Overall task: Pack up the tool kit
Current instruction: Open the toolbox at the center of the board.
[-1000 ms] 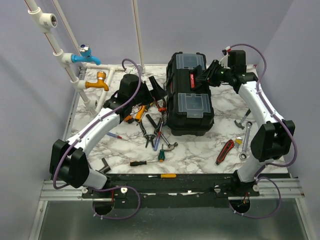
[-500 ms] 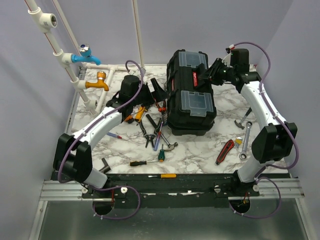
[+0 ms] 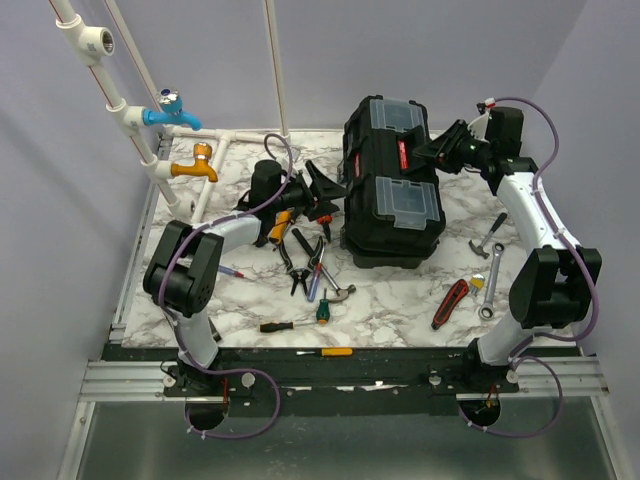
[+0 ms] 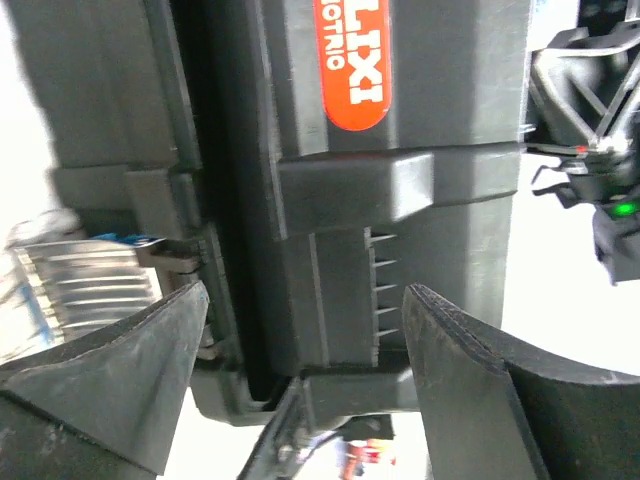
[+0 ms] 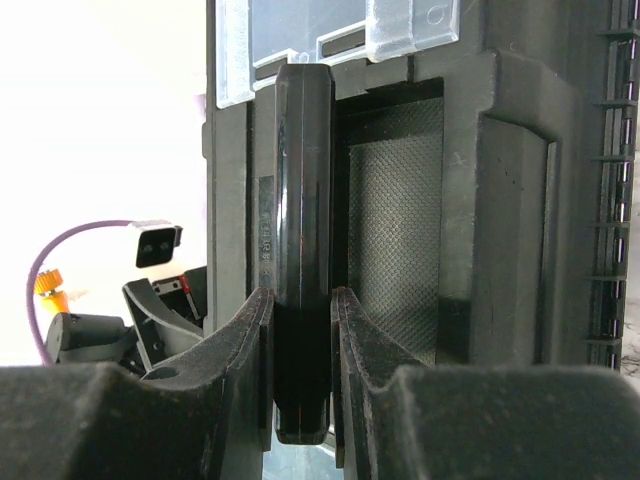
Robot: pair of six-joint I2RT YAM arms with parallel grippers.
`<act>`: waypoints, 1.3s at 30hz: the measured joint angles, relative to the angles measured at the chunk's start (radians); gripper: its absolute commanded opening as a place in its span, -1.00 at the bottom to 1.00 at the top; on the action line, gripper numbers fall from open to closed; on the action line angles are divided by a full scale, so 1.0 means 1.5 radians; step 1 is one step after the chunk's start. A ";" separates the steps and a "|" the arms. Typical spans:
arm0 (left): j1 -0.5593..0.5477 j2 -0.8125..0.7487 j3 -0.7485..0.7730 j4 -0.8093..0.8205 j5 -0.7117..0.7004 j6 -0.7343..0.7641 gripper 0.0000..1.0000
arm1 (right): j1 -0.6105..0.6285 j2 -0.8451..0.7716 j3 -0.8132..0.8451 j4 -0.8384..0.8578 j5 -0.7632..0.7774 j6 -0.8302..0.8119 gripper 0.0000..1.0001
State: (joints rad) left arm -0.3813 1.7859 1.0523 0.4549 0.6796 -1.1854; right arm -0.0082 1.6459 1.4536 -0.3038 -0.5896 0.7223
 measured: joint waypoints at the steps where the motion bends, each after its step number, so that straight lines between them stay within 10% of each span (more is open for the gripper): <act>1: -0.001 0.010 0.000 0.025 0.010 -0.017 0.53 | -0.003 0.000 -0.002 0.004 -0.002 0.002 -0.99; 17: -0.006 0.201 0.119 0.294 0.108 -0.219 -0.21 | -0.017 0.000 -0.011 0.032 -0.007 0.017 -0.97; 39: -0.004 0.193 0.196 0.253 0.173 -0.111 -0.34 | -0.035 -0.098 -0.028 0.092 0.017 -0.012 0.79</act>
State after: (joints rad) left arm -0.3874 2.0750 1.3464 0.8337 0.9394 -1.3514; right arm -0.0612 1.4982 1.4113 -0.1661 -0.5648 0.7048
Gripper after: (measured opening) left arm 0.336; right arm 0.805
